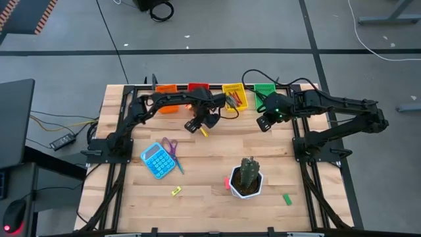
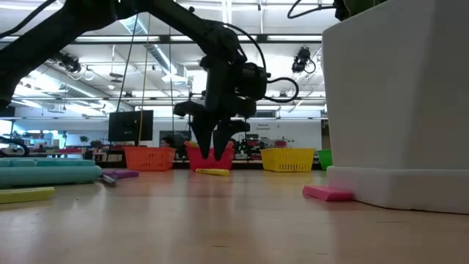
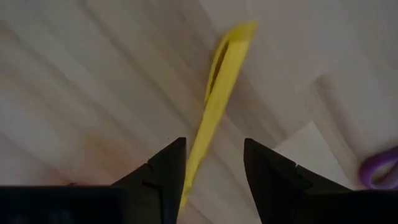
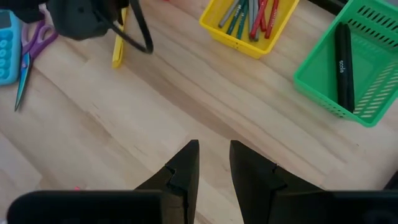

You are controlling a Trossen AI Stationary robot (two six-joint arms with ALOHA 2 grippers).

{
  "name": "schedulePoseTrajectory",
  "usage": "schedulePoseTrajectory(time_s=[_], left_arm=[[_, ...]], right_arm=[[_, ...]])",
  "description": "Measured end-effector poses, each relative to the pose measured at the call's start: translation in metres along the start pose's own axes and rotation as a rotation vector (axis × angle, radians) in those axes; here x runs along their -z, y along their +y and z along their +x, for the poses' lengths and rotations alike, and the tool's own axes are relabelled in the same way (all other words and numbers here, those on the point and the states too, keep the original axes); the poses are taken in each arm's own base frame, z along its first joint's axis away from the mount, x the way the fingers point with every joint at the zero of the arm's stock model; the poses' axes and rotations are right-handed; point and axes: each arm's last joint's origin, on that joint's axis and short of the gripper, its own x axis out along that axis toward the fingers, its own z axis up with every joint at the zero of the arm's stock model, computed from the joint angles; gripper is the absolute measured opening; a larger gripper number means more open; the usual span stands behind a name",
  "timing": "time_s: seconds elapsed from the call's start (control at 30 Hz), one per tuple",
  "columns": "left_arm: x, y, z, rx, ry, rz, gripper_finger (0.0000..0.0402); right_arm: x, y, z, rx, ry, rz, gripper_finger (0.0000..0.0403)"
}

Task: Sort crayons/erasers/pens/pencils in bins
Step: Put the yellow pen into the green bin

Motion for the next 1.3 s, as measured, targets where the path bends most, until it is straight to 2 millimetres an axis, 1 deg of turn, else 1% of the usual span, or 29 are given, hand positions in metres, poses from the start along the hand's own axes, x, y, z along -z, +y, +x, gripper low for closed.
schedulePoseTrajectory(time_s=[0.23, 0.3, 0.43, 0.67, 0.87, 1.13, 1.2, 1.3], left_arm=[[-0.017, -0.002, 0.006, -0.037, -0.028, 0.041, 0.0149], [-0.020, -0.004, 0.011, -0.020, -0.017, 0.049, 0.0145], [-0.026, -0.005, 0.025, -0.001, -0.004, 0.050, 0.0146], [-0.033, -0.006, 0.032, -0.001, -0.006, 0.032, 0.0144], [-0.035, -0.006, 0.034, -0.006, -0.008, -0.006, 0.0121], [-0.036, -0.006, 0.035, -0.009, -0.008, -0.037, 0.0065], [-0.036, -0.007, 0.034, -0.006, -0.007, -0.066, 0.0058], [-0.036, -0.007, 0.032, -0.009, -0.010, -0.115, 0.0060]], right_arm=[[0.000, 0.000, 0.000, 0.000, 0.001, 0.002, 0.0096], [0.000, 0.000, 0.000, 0.000, 0.001, 0.003, 0.0096], [0.000, 0.000, 0.000, 0.000, 0.000, 0.010, 0.0096], [0.000, 0.000, 0.000, 0.001, 0.003, 0.025, 0.0096], [0.000, 0.000, 0.000, -0.001, 0.006, 0.030, 0.0096], [0.000, 0.000, 0.000, -0.001, 0.006, 0.025, 0.0096], [0.000, 0.000, 0.000, -0.001, 0.006, 0.026, 0.0096], [0.000, 0.000, 0.000, -0.002, 0.009, 0.023, 0.0096]])
